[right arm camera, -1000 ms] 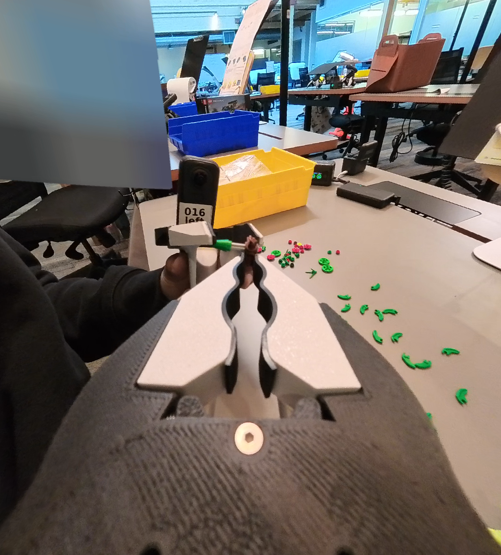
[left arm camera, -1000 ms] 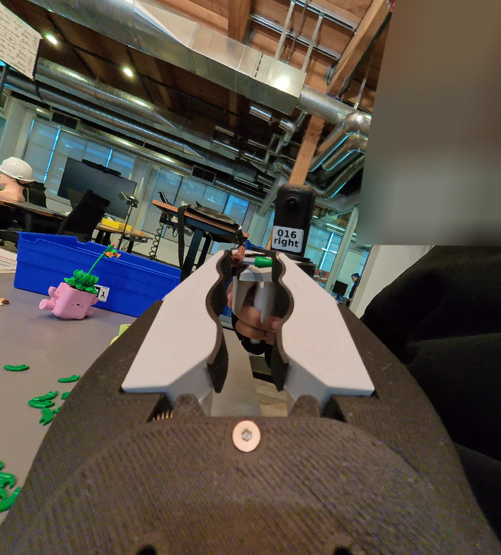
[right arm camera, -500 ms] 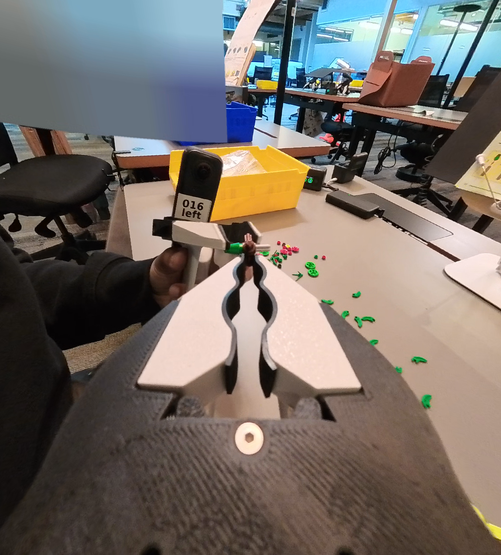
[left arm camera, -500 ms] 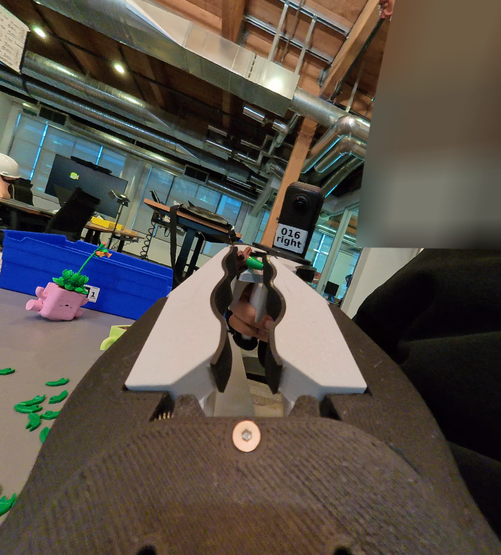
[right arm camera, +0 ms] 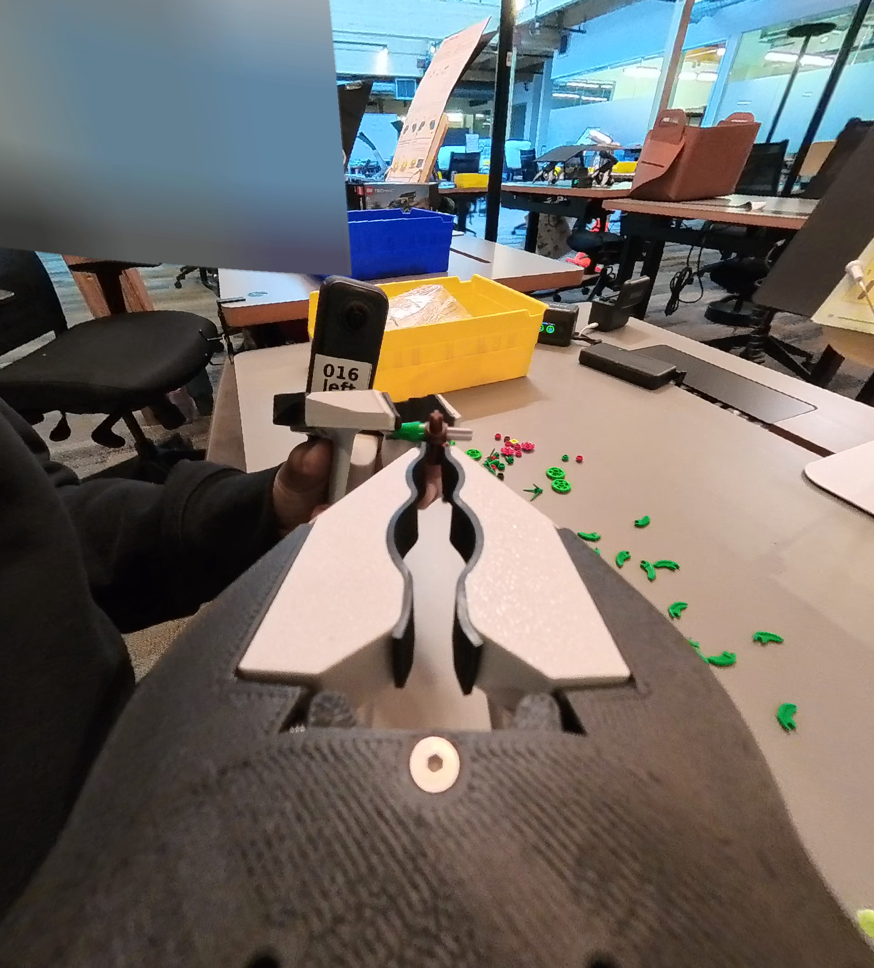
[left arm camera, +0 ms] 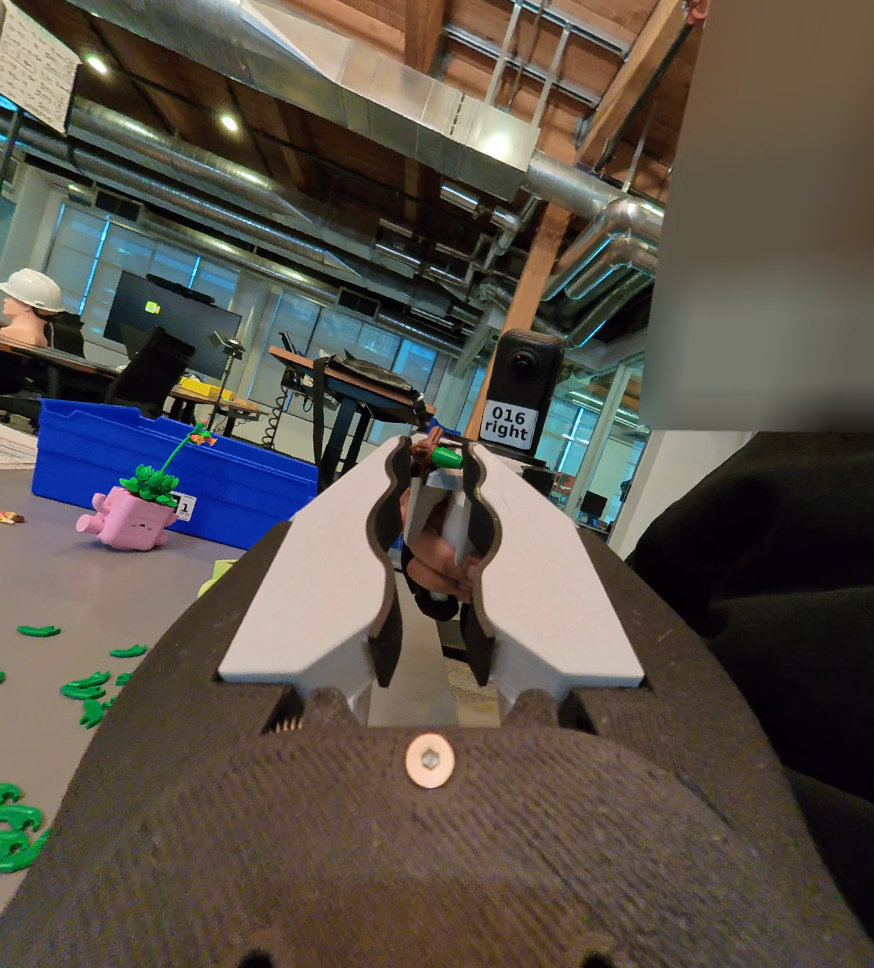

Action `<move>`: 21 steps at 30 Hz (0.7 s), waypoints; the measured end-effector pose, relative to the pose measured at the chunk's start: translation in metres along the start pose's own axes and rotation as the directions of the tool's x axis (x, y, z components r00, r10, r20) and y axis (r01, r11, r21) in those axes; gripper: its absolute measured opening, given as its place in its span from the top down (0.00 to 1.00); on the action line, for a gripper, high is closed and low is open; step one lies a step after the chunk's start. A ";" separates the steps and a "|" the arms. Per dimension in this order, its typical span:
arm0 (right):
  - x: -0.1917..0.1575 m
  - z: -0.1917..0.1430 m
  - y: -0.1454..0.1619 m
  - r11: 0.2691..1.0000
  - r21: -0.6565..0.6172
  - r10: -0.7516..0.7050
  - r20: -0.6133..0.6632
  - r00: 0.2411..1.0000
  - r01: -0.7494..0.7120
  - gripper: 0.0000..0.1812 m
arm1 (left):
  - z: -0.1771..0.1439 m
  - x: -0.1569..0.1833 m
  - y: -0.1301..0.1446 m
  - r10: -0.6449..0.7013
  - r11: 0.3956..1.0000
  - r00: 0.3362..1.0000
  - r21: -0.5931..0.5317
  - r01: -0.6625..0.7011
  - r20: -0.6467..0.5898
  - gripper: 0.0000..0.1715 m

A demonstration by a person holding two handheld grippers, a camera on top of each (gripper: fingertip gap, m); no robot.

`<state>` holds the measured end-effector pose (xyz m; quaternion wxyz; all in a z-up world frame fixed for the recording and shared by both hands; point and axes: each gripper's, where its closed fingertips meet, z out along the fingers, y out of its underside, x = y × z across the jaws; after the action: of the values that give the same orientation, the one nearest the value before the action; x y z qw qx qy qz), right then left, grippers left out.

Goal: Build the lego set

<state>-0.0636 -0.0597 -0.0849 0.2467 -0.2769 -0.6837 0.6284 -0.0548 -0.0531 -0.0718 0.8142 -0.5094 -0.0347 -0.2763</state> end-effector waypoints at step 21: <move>0.005 0.000 0.006 1.000 -0.004 0.000 -0.031 1.000 0.000 0.98 | -0.002 -0.008 0.005 -0.013 1.000 0.999 -0.021 0.014 0.033 0.89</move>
<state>-0.0672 -0.0558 -0.0911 0.2567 -0.2870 -0.6812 0.6226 -0.0601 -0.0494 -0.0792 0.8062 -0.5223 -0.0483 -0.2738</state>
